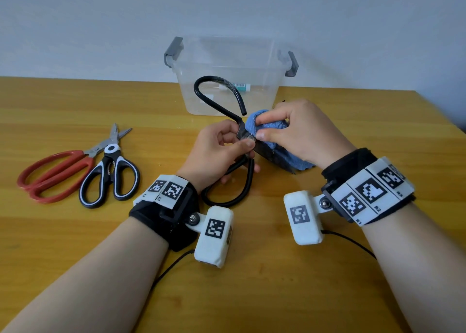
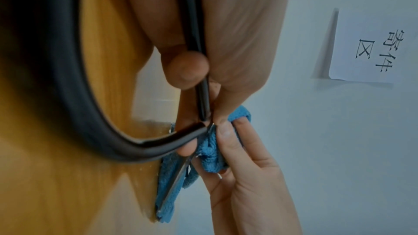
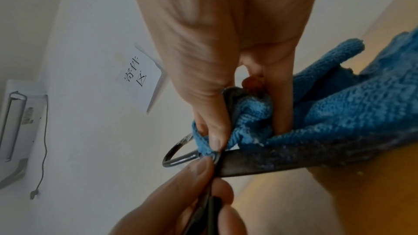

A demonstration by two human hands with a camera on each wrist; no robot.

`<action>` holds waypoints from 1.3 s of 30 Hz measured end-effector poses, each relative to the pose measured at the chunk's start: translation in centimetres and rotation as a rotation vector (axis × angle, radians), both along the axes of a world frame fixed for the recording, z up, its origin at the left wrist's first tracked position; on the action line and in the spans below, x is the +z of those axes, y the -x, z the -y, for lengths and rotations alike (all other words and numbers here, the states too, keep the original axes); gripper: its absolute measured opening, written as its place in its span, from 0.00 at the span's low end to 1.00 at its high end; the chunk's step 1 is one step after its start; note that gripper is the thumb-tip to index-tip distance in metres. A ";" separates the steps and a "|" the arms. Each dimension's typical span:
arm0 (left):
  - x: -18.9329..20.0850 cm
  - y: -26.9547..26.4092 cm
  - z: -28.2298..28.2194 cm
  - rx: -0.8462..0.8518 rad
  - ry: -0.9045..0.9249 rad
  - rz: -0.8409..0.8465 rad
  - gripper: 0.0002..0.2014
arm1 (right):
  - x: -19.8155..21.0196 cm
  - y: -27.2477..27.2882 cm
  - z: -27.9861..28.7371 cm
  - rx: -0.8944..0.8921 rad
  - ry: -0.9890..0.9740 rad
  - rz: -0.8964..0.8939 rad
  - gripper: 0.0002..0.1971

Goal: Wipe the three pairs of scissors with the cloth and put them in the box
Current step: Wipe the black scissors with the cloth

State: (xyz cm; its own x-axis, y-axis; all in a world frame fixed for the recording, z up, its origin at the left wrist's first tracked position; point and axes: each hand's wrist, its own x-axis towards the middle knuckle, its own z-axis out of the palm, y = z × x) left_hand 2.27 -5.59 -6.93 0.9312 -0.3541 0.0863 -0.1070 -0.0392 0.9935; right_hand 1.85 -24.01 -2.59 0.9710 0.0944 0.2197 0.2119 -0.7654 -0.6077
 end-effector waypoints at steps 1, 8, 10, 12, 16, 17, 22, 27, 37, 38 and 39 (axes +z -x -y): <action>0.0 0.0 0.0 -0.003 0.005 -0.002 0.08 | 0.0 0.0 0.2 -0.012 -0.018 -0.005 0.13; 0.0 0.2 0.0 -0.033 0.005 0.000 0.07 | 0.1 -0.1 1.8 -0.116 -0.116 0.068 0.10; 0.0 0.3 0.0 -0.039 0.004 0.005 0.07 | 0.2 -0.2 2.3 -0.166 -0.112 0.122 0.09; 0.0 0.2 0.1 -0.027 0.001 0.013 0.08 | 0.4 -0.4 2.3 -0.194 -0.052 0.178 0.08; 0.0 -0.1 0.2 0.042 0.020 0.016 0.10 | 1.2 -0.3 2.0 -0.233 0.106 0.217 0.12; -0.1 -0.1 0.1 0.059 0.035 0.015 0.09 | 1.4 -0.2 2.0 -0.221 0.086 0.231 0.12; -0.2 -0.3 0.2 0.089 0.057 0.009 0.08 | 3.0 0.9 1.0 -0.015 -0.074 0.138 0.12; -0.2 -0.4 0.1 0.060 0.033 0.009 0.12 | 1.9 0.8 -0.9 0.145 0.091 -0.010 0.12; -0.2 -0.2 0.2 0.045 -0.019 0.024 0.08 | -0.9 -0.3 -1.0 -0.047 -0.022 0.069 0.12; -0.2 -0.1 0.2 0.040 -0.024 0.031 0.07 | -1.0 -0.4 -0.8 -0.064 -0.032 0.084 0.12; -0.1 0.0 0.2 0.032 -0.027 0.032 0.07 | -1.0 -0.4 -0.5 -0.077 -0.043 0.098 0.12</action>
